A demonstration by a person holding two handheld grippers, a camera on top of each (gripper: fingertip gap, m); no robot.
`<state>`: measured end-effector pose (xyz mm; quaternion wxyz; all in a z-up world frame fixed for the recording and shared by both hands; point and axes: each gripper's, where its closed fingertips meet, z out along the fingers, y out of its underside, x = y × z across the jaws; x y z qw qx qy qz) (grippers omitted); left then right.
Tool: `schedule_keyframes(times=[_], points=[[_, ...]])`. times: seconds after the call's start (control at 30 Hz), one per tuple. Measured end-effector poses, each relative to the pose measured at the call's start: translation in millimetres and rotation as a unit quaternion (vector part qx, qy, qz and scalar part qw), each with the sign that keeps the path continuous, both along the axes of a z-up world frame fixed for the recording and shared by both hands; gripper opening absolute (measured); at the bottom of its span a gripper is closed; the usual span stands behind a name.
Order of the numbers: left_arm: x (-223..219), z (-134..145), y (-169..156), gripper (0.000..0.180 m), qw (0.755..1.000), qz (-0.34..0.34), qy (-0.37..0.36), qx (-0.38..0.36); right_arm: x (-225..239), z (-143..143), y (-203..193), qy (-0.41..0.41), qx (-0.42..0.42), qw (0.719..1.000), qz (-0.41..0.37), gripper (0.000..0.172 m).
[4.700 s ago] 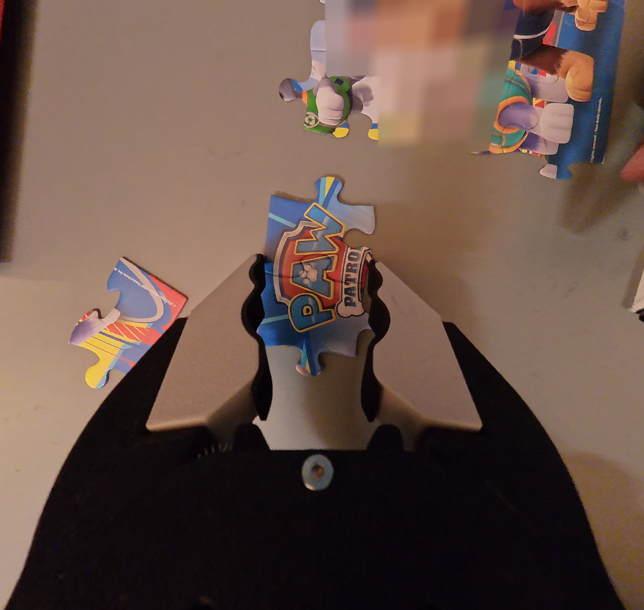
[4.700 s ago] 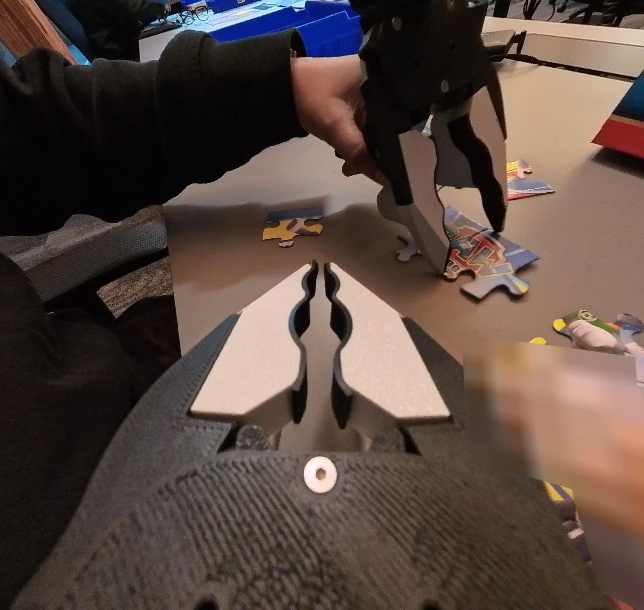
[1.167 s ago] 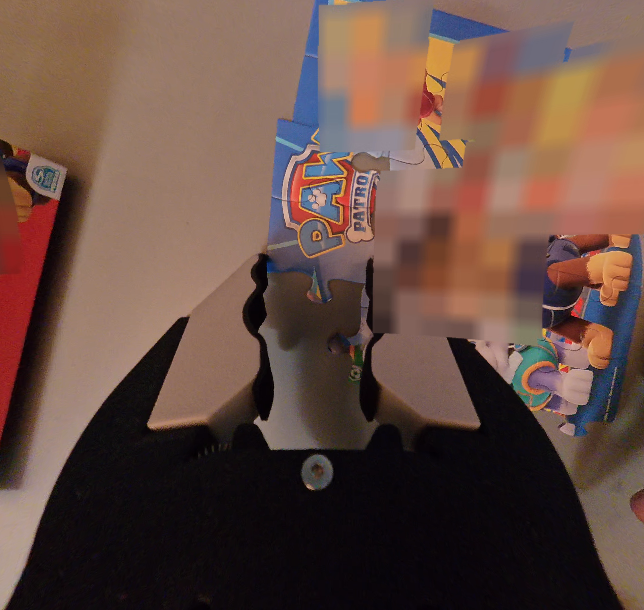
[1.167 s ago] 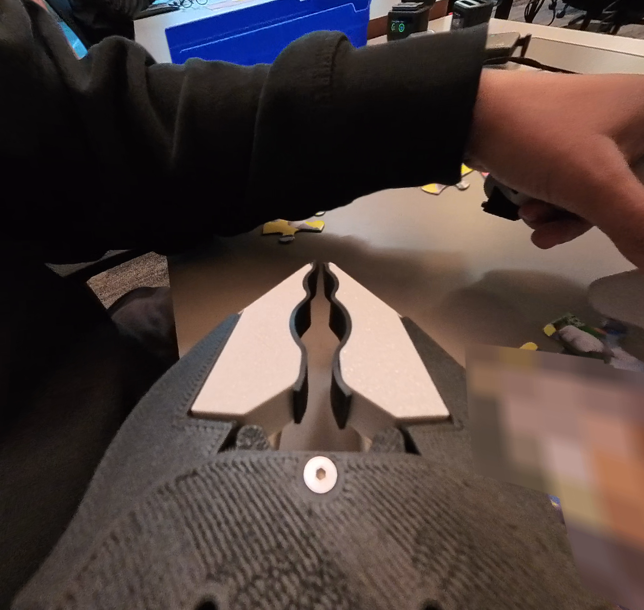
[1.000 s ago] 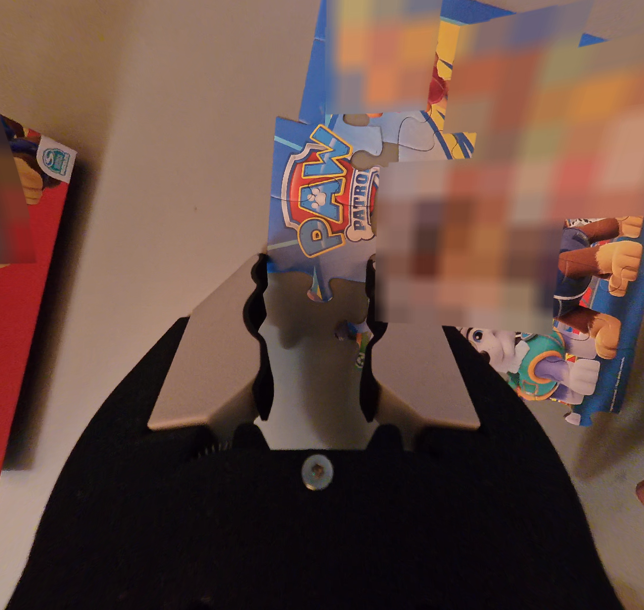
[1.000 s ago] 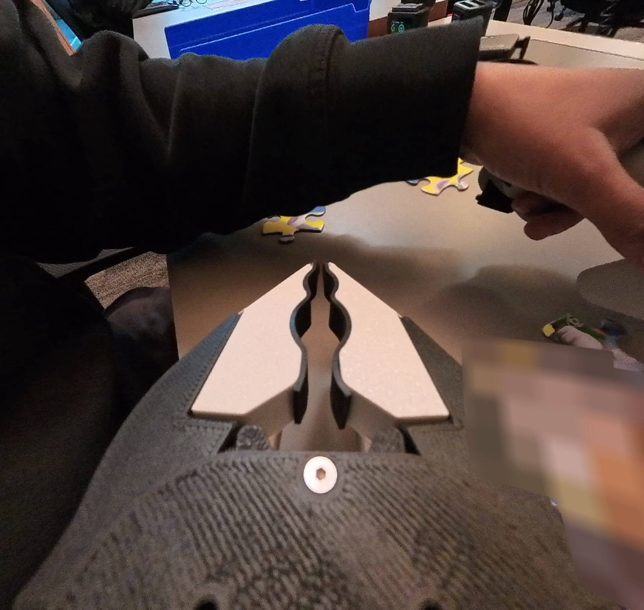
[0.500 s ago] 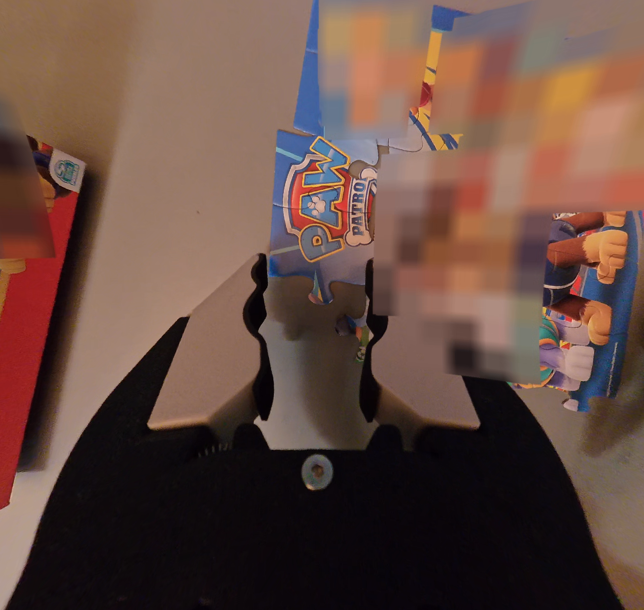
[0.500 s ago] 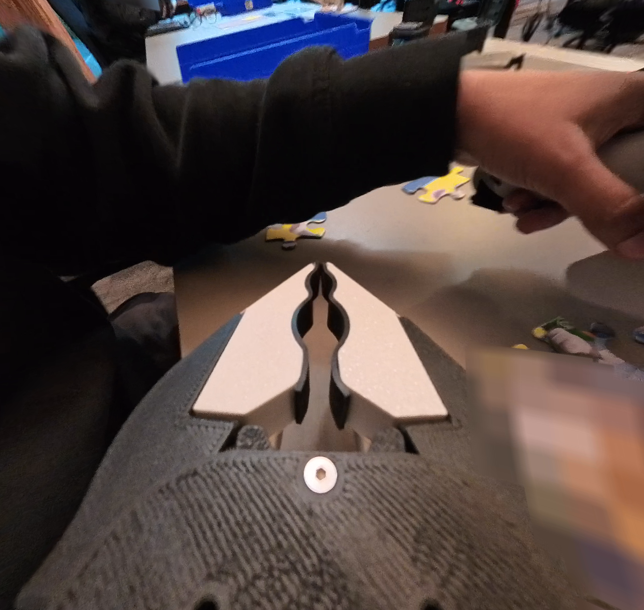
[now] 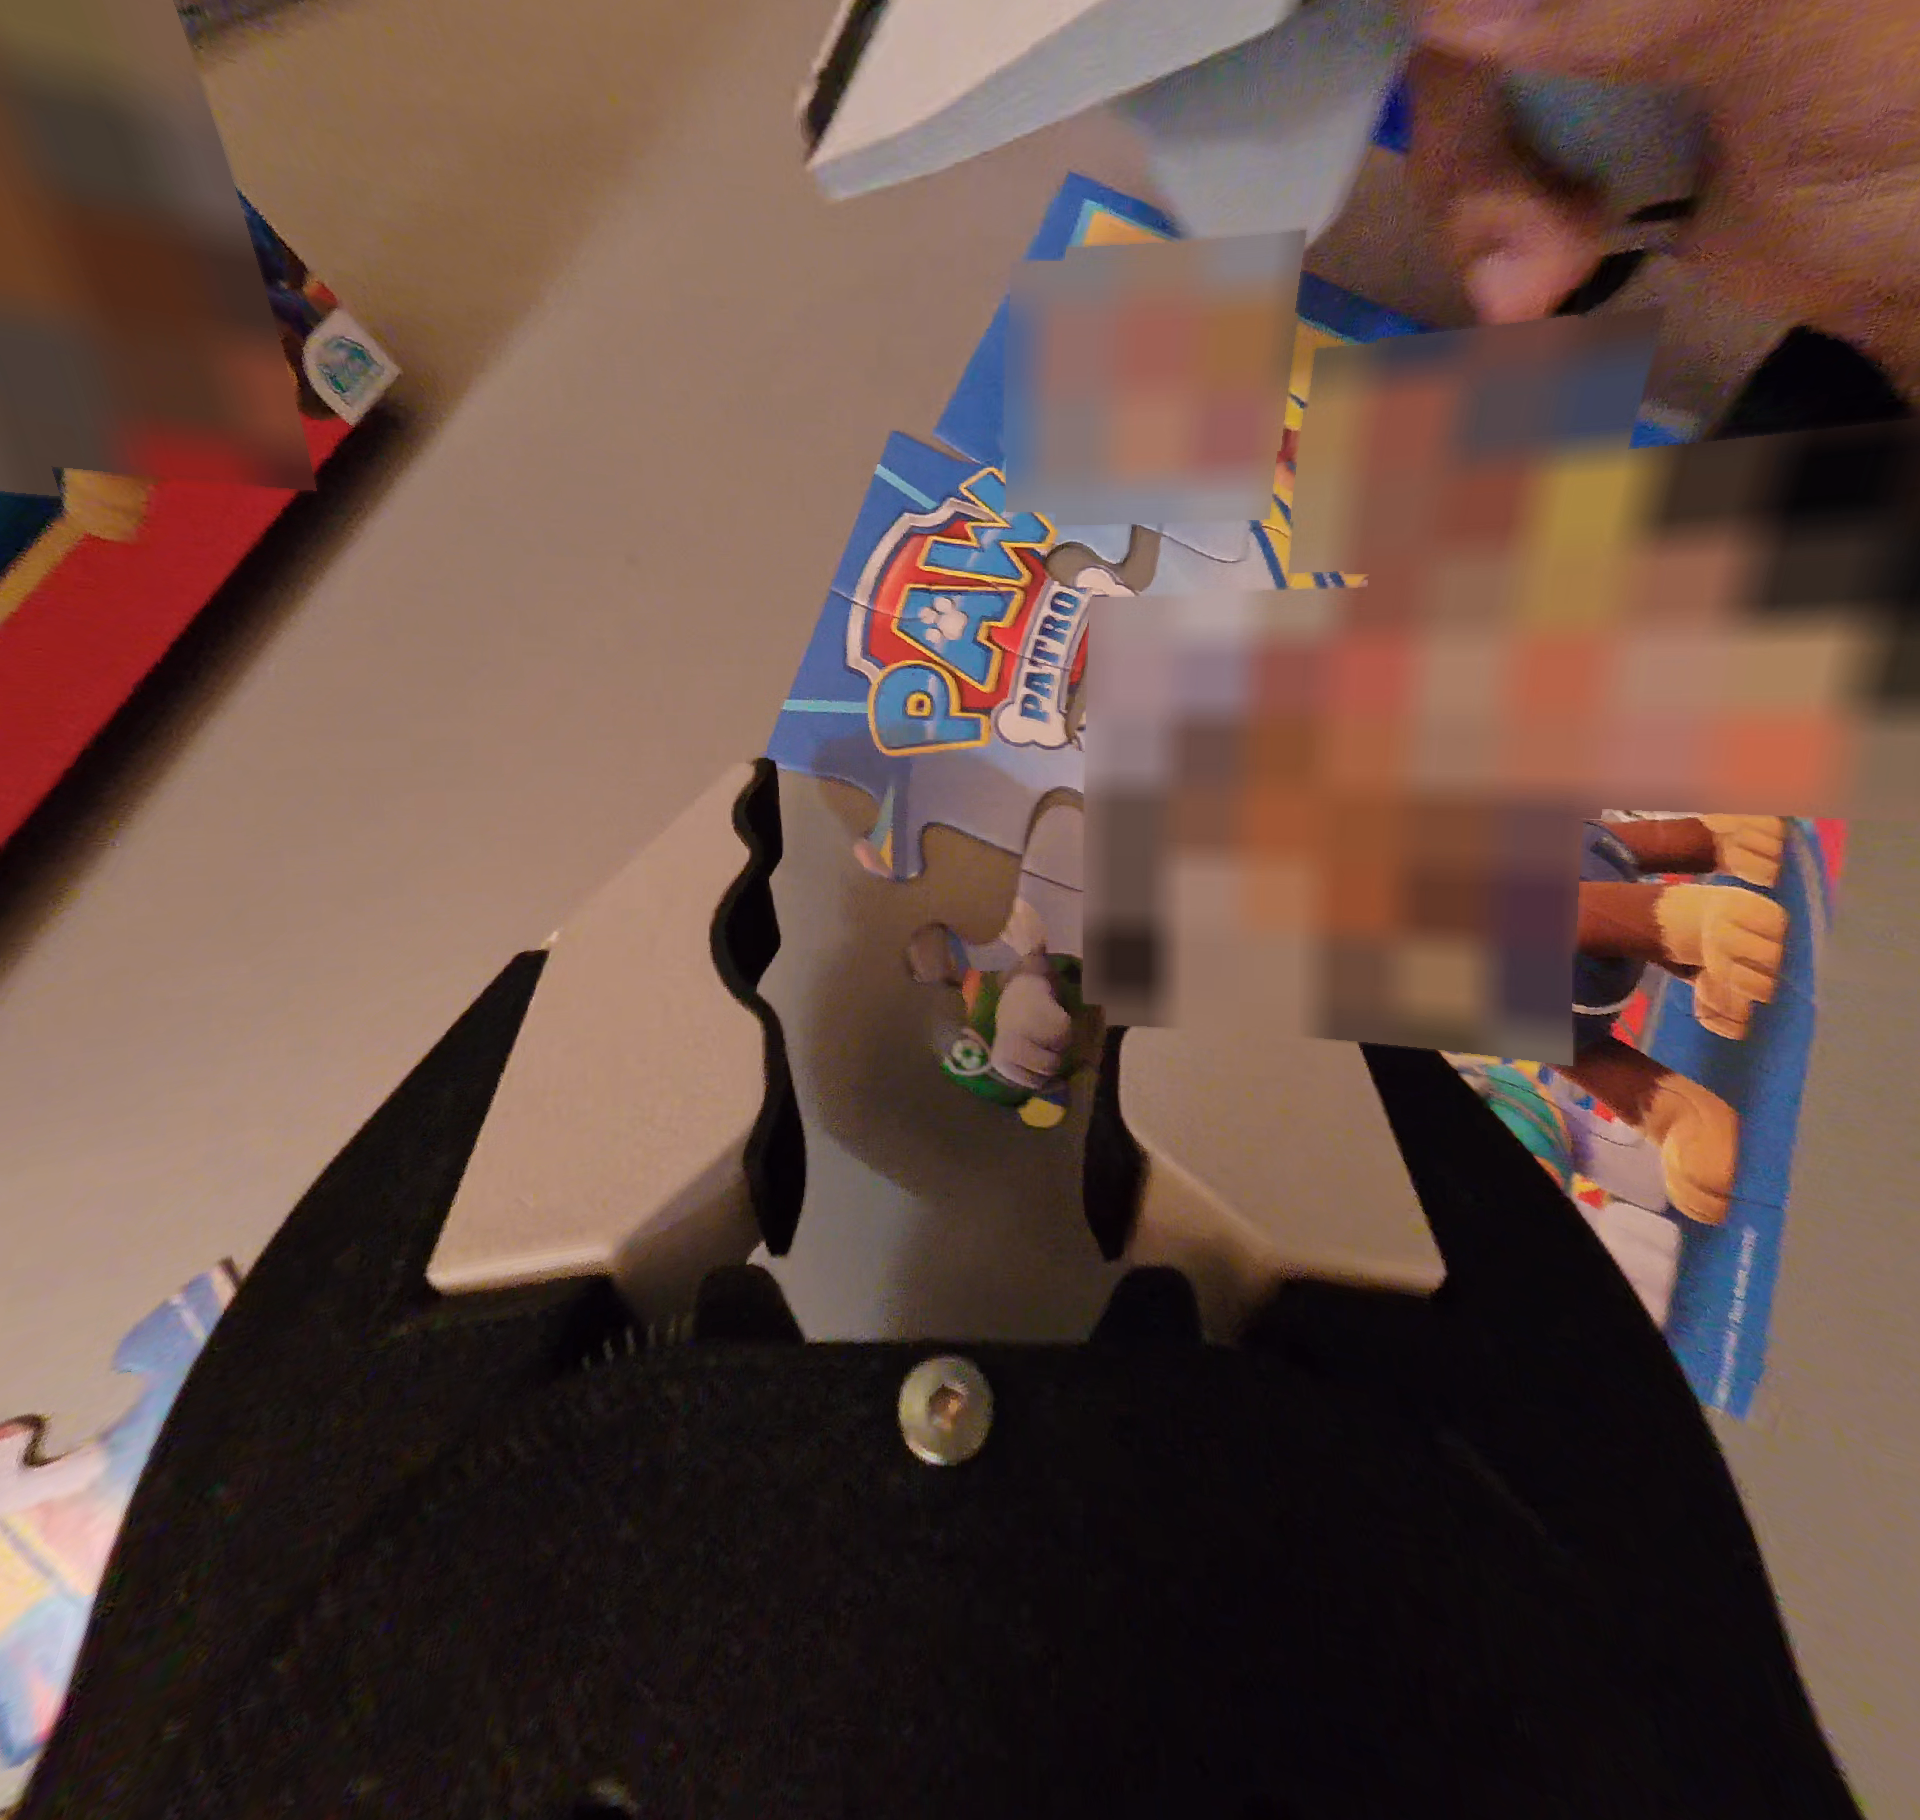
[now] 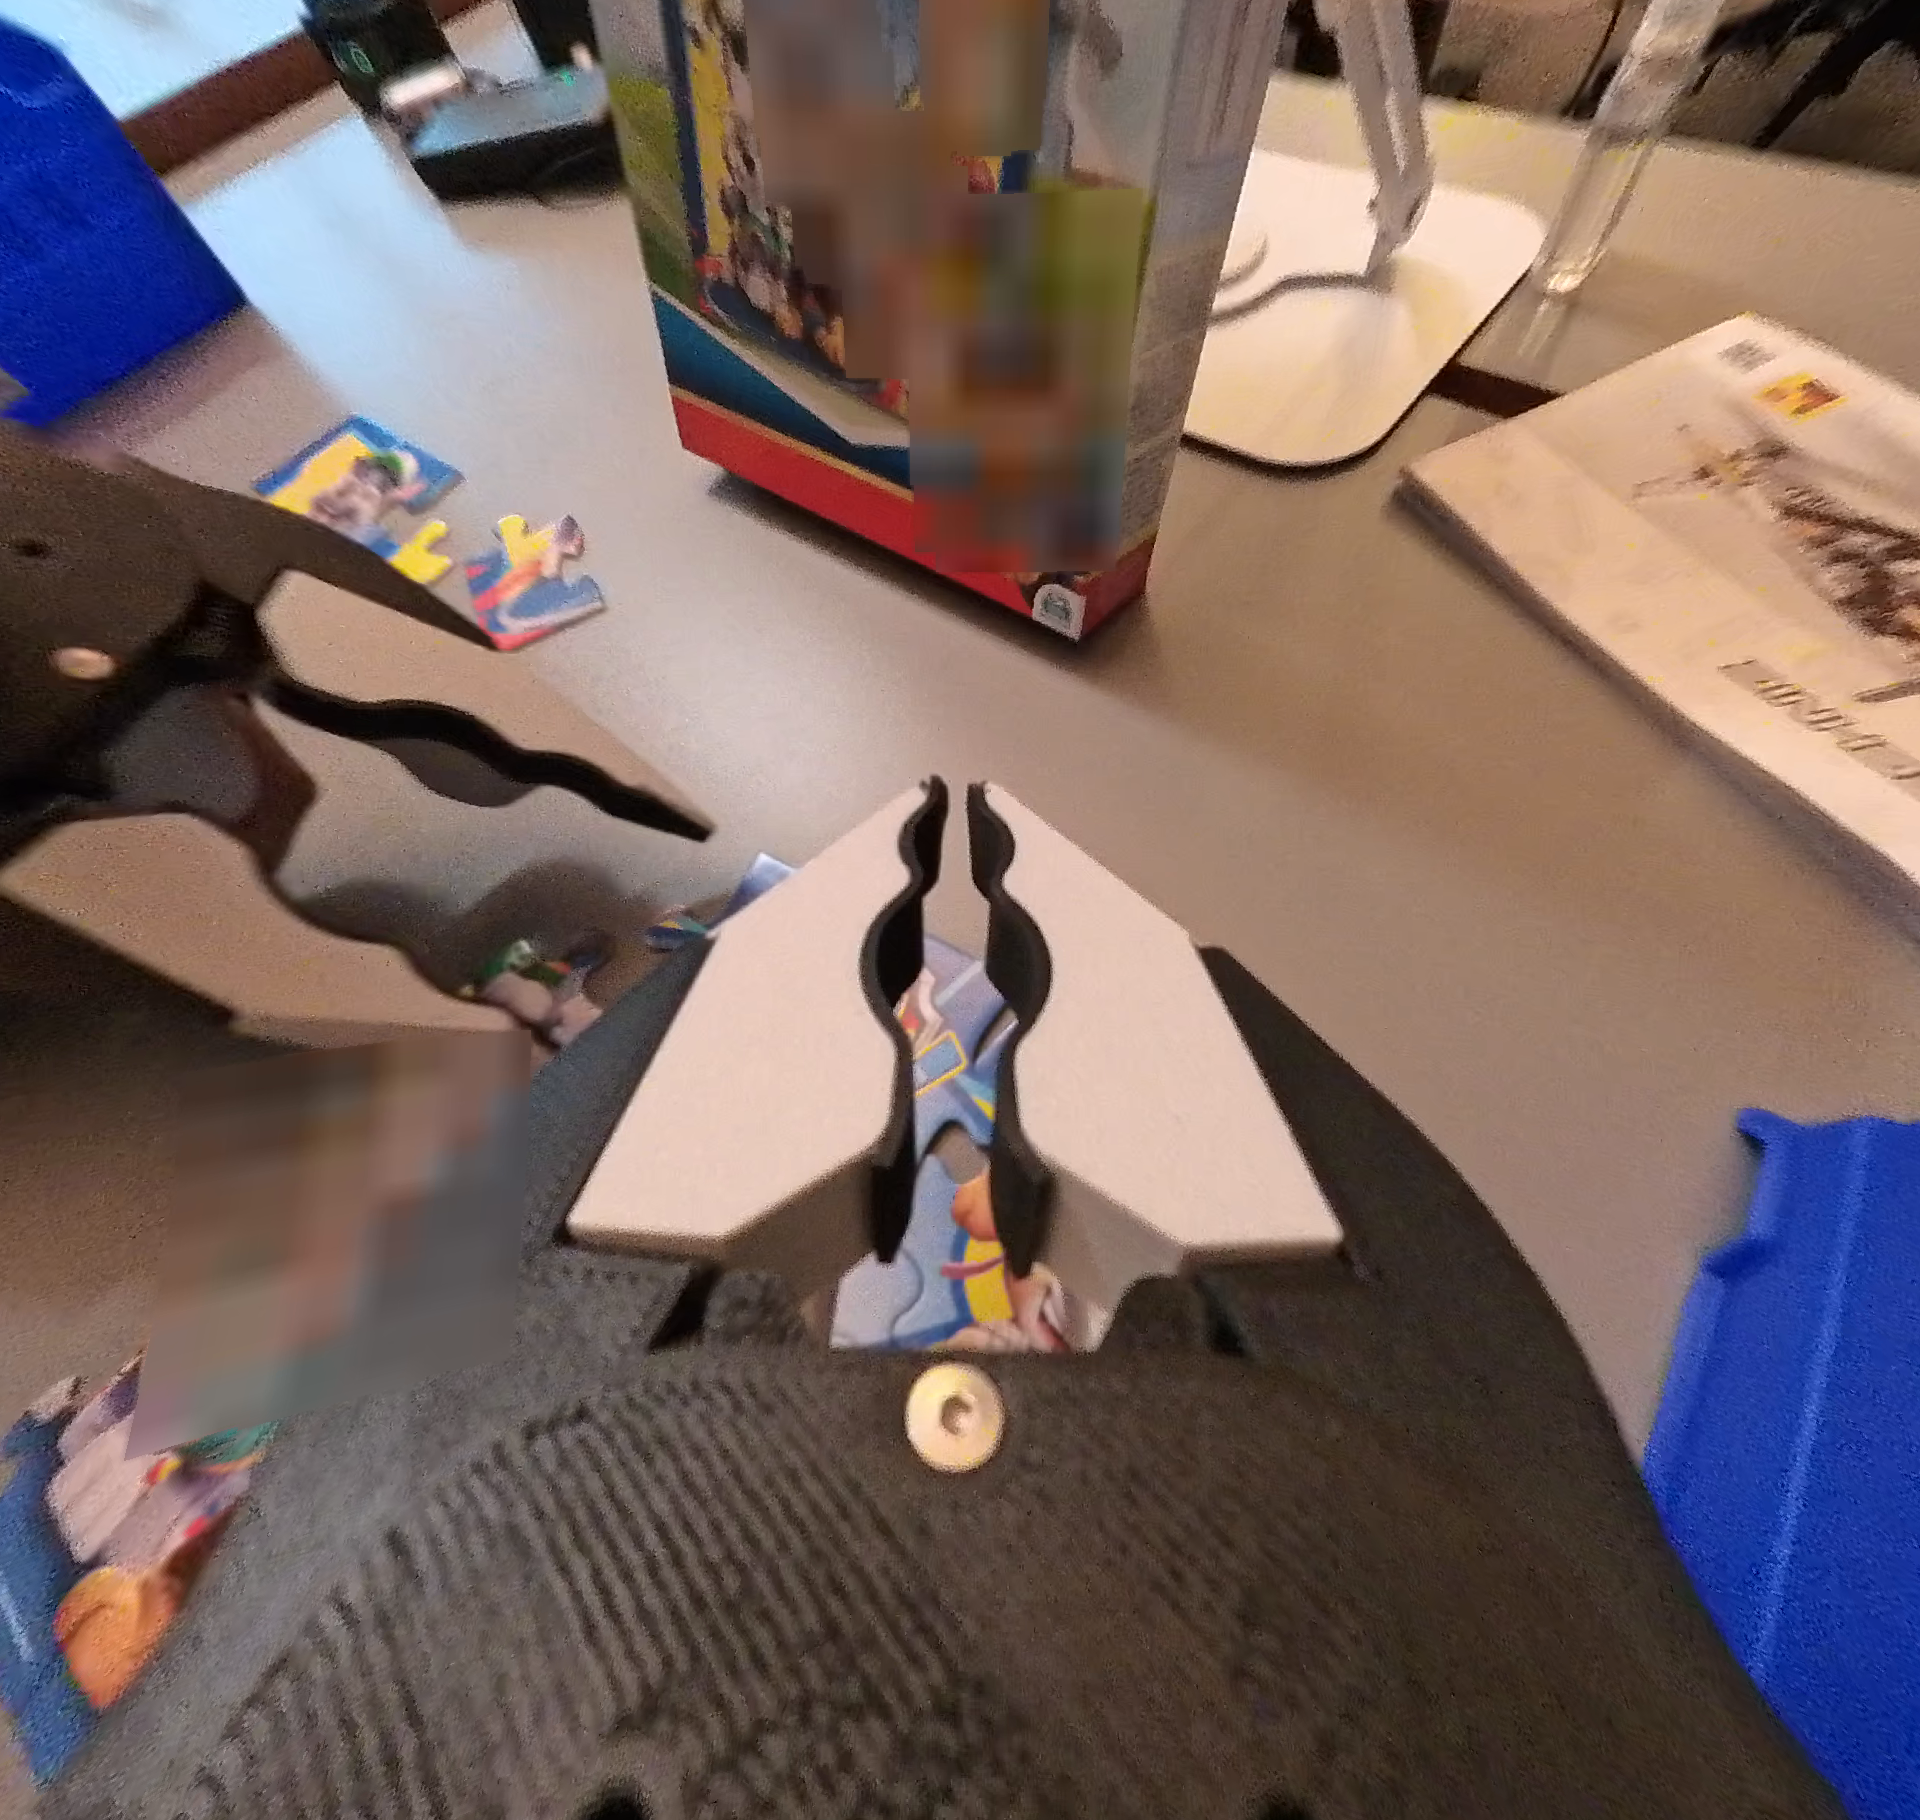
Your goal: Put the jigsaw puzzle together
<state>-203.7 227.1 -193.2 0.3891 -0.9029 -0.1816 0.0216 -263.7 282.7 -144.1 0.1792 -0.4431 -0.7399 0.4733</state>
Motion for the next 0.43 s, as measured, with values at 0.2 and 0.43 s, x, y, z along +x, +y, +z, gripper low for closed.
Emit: schedule_keyframes(times=[0.2, 0.43], points=[[12, 2, 6, 0.068, 1.000, -0.012, -0.019, 0.021, -9, -48, 1, -0.051, 0.107, 0.993, -0.002, 0.000], [10, -9, 9, 0.089, 0.998, 0.009, 0.054, -0.017, 1, -64, 3, -0.094, 0.116, 0.989, 0.015, 0.000]])
